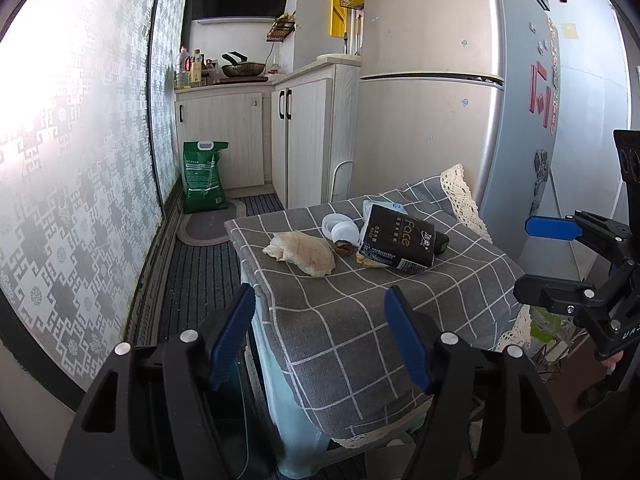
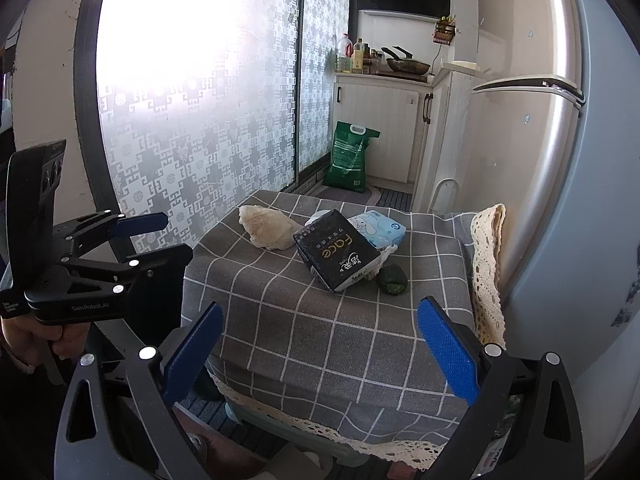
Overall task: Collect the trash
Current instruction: 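Grasp the crumpled tissue with the left gripper while the right gripper grasps the black tissue pack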
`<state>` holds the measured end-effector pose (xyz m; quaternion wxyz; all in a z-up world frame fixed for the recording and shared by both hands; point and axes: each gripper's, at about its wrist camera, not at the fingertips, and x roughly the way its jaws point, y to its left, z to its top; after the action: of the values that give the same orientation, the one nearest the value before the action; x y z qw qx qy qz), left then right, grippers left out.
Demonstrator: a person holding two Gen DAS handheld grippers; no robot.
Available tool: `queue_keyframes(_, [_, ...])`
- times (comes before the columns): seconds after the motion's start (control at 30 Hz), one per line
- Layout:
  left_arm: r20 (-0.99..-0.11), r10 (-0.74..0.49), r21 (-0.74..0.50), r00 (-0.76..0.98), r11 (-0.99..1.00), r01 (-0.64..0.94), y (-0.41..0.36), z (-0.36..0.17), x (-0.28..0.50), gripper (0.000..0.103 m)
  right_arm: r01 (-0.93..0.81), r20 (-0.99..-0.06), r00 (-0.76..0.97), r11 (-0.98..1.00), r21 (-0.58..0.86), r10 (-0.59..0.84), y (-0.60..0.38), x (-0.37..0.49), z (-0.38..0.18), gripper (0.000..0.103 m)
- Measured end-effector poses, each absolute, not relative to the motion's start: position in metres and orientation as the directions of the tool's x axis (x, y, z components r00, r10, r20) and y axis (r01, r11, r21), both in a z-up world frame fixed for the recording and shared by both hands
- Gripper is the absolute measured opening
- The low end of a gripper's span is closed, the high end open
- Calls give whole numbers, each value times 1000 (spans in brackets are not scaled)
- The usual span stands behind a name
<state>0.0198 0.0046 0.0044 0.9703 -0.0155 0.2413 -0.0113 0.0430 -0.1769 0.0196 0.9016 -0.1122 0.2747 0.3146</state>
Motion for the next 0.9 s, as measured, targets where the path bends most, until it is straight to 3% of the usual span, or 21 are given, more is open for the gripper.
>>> queue_keyframes(0.1, [-474, -31, -44, 880, 999, 11, 8, 7, 28, 62, -635, -568, 643, 773, -21, 513, -178, 44, 20, 88])
queue_keyframes(0.33, [-520, -35, -45, 853, 999, 14, 14, 7, 61, 40, -640, -587, 626, 769, -11, 513, -178, 47, 16, 78])
queue_keyframes(0.9, [-634, -34, -78, 773, 997, -20, 32, -11, 122, 38, -692, -605, 597, 720, -54, 528, -175, 87, 18, 78])
